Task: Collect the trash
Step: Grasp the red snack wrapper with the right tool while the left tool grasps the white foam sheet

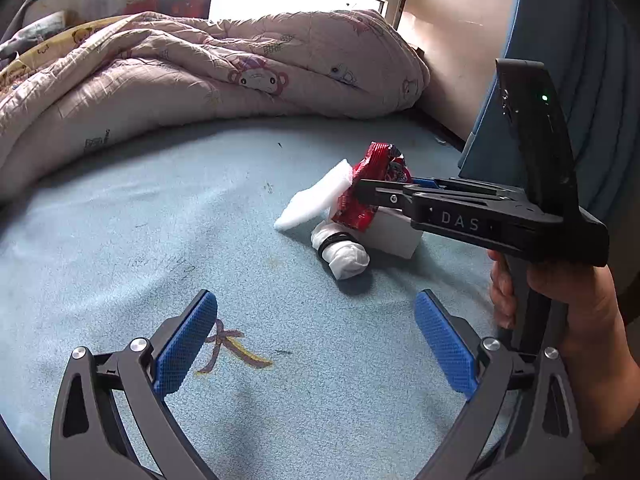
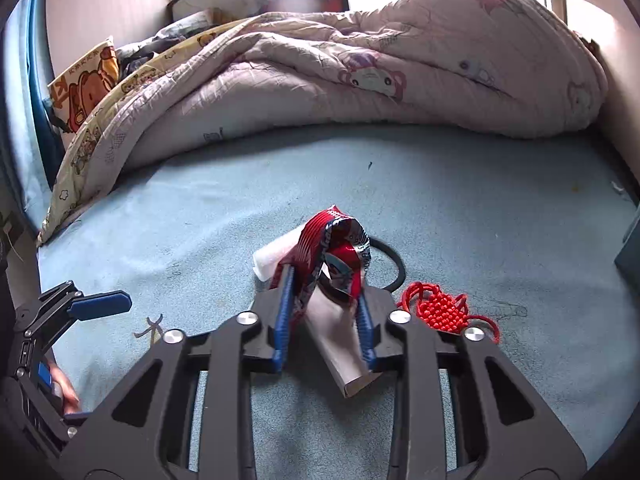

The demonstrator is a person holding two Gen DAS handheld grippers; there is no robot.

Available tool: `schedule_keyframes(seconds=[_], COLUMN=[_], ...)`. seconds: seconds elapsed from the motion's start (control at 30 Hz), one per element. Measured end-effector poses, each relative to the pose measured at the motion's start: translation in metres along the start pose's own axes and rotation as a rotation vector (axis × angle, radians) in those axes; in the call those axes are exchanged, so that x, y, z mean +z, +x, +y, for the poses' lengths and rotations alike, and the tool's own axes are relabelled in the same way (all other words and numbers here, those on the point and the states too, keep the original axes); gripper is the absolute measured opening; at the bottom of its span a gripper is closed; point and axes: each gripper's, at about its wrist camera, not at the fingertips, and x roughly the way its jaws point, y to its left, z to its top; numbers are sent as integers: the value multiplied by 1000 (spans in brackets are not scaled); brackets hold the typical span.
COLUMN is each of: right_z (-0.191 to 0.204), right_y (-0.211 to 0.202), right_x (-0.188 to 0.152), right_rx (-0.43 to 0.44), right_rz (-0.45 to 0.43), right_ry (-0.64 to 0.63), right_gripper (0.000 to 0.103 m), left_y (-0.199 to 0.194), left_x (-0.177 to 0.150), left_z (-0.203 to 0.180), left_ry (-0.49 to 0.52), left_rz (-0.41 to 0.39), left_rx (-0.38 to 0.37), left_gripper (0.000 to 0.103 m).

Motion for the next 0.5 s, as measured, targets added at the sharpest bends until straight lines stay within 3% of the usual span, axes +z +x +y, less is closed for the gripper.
schedule_keyframes(seconds=[0.2, 0.5], right_z=[-10, -28], right_y=[-25, -47], right_x=[3, 3], right_rx=[-3, 12], right_rz=[-65, -106], right_ry=[-5, -10], right_gripper=[15, 15], left_y=[12, 77], left_x=[29, 73], left_z=[0, -8], left_ry=[13, 41], left_rz=[-21, 38], left_rx=[-5, 24], left_gripper=[97, 97])
